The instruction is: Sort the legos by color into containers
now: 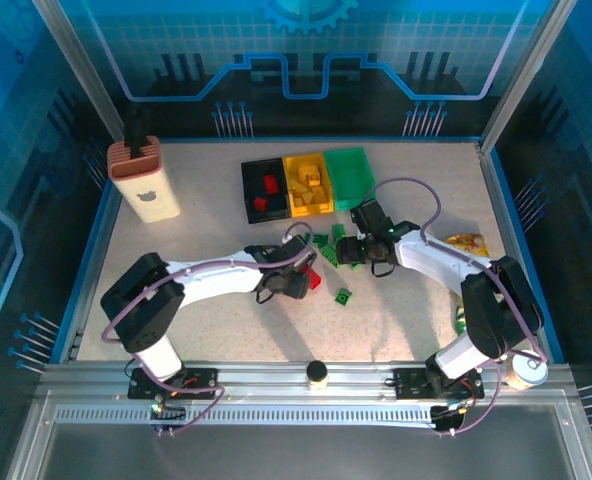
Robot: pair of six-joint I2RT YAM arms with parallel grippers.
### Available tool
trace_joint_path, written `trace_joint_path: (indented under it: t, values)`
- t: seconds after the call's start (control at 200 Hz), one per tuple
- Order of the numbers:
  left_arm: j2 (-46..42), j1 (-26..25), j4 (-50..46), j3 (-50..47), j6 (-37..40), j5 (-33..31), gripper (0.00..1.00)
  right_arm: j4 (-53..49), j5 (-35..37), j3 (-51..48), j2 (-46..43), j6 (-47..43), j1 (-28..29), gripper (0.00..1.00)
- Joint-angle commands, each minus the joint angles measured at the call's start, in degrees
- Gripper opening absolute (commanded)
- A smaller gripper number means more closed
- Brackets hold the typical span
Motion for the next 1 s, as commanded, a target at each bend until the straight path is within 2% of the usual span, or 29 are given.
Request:
trace_joint_path:
  t: [0.0, 0.195, 0.36, 0.52, 0.655, 0.69, 0.75, 0.775, 0.836, 0.996]
  values:
    - [-4.4, 4.8, -1.8, 3.7, 2.4, 0.2, 0.54, 1.2, -1.2, -1.3, -1.4, 1.1, -0.8, 0.75]
    - [-2.4, 13.7, -2.8, 12.2, 4.5, 0.8, 0.55, 2.1, -2.5, -3.2, -2.7, 2.0, -0.7, 0.75]
    - [5.7, 19.1, -5.3, 22.8, 6.6, -0.4, 0.55, 1.4, -2.2, -5.1, -4.6, 2.0, -0.7, 0.75]
    - [13.3, 23.7, -5.8, 31.9, 6.2, 2.1, 0.55, 1.0, -2.1, -6.7, -6.9, 1.9, -0.6, 0.75]
    - [20.1, 27.1, -9.9, 41.1, 4.8, 2.7, 0.55, -0.1, -2.4, -6.6, -8.2, 1.9, -0.2, 0.74]
    - [21.1, 28.0, -10.9, 43.0, 4.1, 4.0, 0.59, -0.3, -2.2, -6.6, -8.7, 1.9, 0.1, 0.74]
    - [21.0, 28.5, -12.3, 45.0, 3.7, 5.3, 0.87, -0.6, -2.2, -6.6, -9.6, 1.6, 0.4, 0.75]
    - [20.1, 28.4, -11.9, 44.7, 4.1, 5.6, 0.93, -0.7, -2.2, -6.6, -10.0, 1.5, 0.6, 0.75]
    - [16.4, 27.9, -9.0, 41.4, 4.1, 5.7, 0.97, -0.7, -2.3, -6.7, -10.5, 1.2, 0.9, 0.75]
    - [5.1, 27.4, -2.1, 29.9, 2.8, 8.1, 0.97, -0.6, -3.6, -5.3, -8.4, -0.6, 2.2, 0.75]
